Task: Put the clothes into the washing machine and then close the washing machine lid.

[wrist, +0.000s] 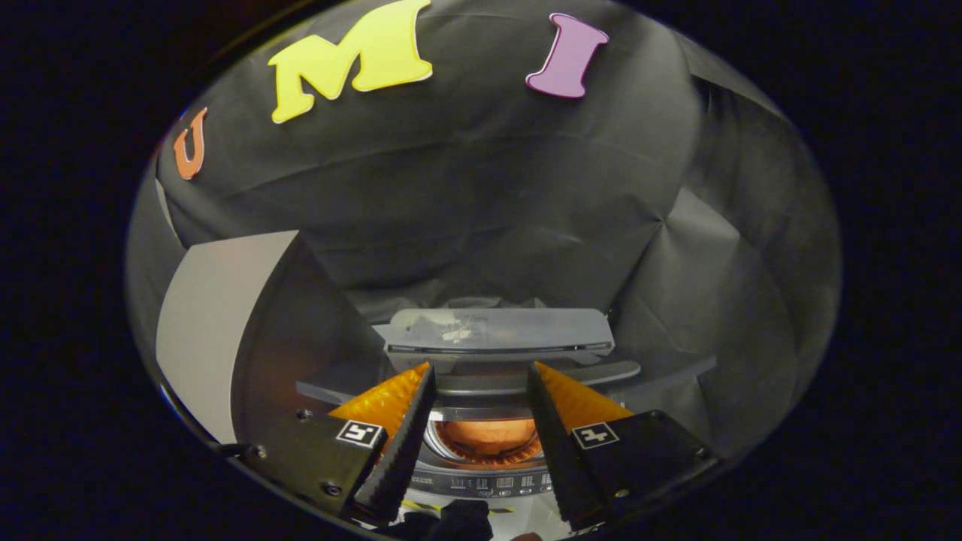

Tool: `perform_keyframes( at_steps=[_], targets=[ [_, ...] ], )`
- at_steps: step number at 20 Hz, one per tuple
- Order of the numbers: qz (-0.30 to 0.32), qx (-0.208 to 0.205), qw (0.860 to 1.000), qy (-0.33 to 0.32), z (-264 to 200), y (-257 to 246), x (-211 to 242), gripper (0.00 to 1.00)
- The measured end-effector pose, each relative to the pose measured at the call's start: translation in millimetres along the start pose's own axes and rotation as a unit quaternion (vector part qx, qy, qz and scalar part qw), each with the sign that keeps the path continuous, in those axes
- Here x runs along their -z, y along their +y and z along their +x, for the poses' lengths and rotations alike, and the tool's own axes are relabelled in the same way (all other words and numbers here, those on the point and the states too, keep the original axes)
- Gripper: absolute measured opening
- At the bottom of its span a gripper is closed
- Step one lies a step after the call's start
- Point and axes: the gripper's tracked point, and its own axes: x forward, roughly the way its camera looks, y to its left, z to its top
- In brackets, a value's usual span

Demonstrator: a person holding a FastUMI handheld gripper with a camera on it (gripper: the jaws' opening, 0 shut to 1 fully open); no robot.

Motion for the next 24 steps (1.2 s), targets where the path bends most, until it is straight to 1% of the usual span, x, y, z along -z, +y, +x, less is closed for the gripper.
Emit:
perform_keyframes(
  at_steps=[6,9,11,13,17,22,24],
  targets=[
    [0.004,0.012,0.999,0.047,3.2,-8.0,48.9,0.78],
    [0.01,0.001,0.998,0.06,-0.3,-5.1,63.9,0.78],
    [0.012,-0.002,0.998,0.054,-5.8,-4.8,67.2,0.78],
    [0.008,-0.006,0.999,0.034,-16.7,-2.3,63.3,0.78],
    [0.008,-0.026,0.999,-0.026,-52.6,8.5,46.0,0.77],
    [0.008,-0.038,0.994,-0.104,-102.4,24.0,23.4,0.77],
    [0.008,-0.037,0.991,-0.129,-126.0,30.4,21.9,0.77]
  ],
)
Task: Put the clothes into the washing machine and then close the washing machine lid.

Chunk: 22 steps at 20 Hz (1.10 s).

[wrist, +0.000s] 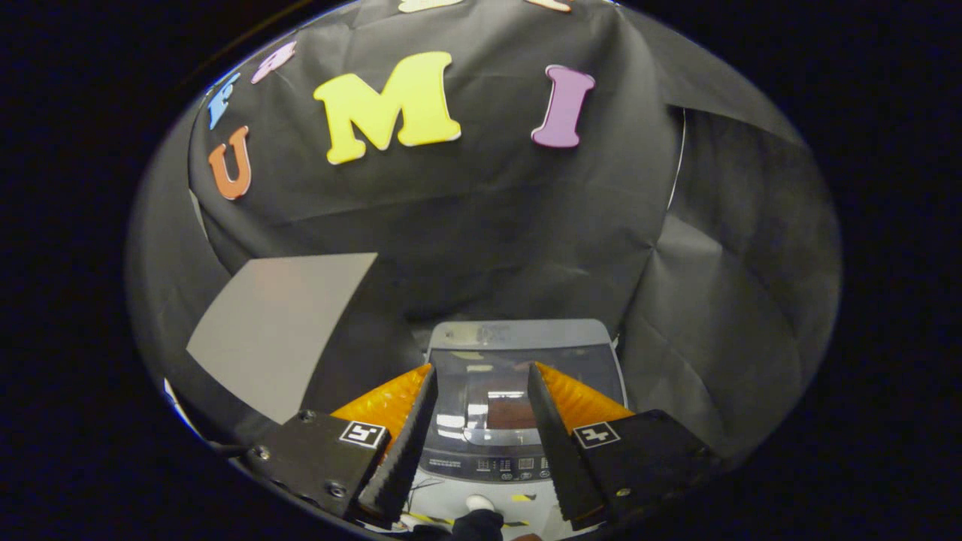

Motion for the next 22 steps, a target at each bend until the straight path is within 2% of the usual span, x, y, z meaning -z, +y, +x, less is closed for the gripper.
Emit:
perform_keyframes(
  at_steps=[6,11,16,22],
  targets=[
    [-0.023,-0.016,0.995,-0.092,-79.8,36.4,-13.1,0.77],
    [-0.046,0.021,0.987,-0.154,-132.8,50.5,-1.3,0.77],
    [-0.053,0.052,0.976,-0.203,-167.0,55.8,14.8,0.78],
    [-0.047,0.026,0.971,-0.234,-200.5,42.9,46.1,0.78]
  ],
)
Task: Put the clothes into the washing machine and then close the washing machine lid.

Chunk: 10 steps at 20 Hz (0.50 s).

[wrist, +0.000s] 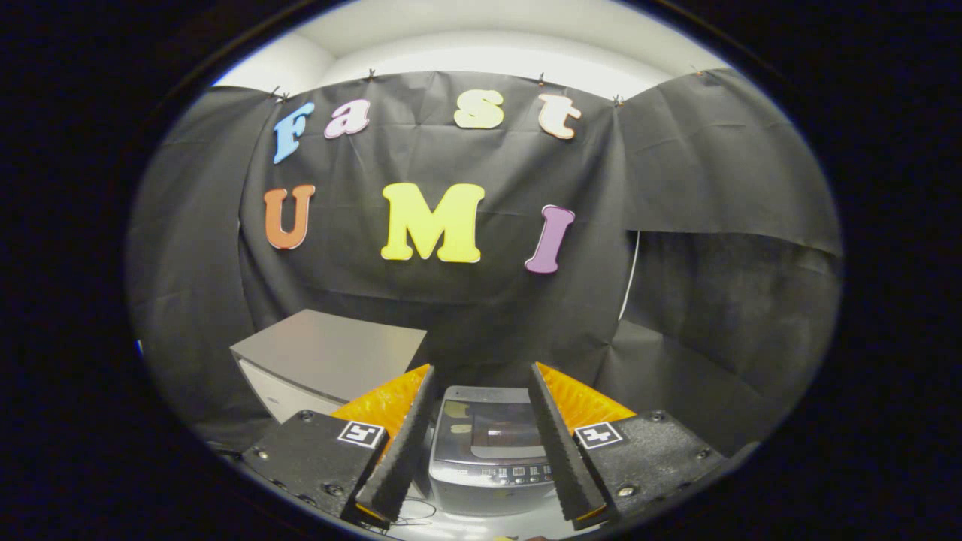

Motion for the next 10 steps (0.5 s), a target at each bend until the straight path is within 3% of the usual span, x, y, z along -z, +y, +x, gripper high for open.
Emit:
perform_keyframes(
  at_steps=[5,10],
  targets=[
    [0.01,0.0,0.999,-0.032,-58.3,-43.8,13.6,0.78],
    [0.016,-0.027,0.998,-0.046,-109.5,-70.1,46.5,0.78]
  ],
)
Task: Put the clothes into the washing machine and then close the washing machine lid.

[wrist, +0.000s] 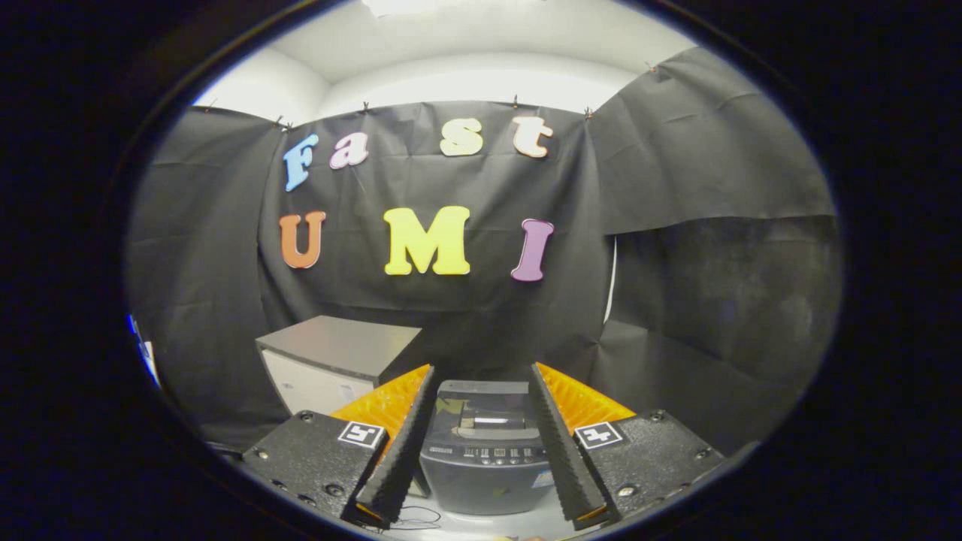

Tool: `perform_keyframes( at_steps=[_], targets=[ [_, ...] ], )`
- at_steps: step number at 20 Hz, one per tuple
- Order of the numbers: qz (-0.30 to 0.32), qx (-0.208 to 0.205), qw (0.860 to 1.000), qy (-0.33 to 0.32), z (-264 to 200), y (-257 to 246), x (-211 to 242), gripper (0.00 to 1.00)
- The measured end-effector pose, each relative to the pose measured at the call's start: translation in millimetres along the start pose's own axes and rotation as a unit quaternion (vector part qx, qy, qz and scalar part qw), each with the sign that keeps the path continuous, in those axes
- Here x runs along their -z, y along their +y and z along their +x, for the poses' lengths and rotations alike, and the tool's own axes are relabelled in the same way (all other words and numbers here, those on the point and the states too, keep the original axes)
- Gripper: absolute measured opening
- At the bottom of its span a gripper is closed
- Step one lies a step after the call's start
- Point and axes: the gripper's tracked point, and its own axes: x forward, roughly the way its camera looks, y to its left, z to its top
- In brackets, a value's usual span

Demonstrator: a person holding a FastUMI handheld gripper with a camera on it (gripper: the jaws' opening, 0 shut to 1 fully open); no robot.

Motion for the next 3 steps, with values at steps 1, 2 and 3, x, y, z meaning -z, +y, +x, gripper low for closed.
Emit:
perform_keyframes(
  at_steps=[1,2,3],
  targets=[
    [-0.002,-0.008,1.0,-0.004,-12.7,-1.8,4.4,0.78],
    [-0.005,-0.016,1.0,-0.009,-24.8,-2.7,6.8,0.78],
    [-0.005,-0.022,1.0,-0.013,-37.3,-5.6,10.4,0.78]
  ],
)
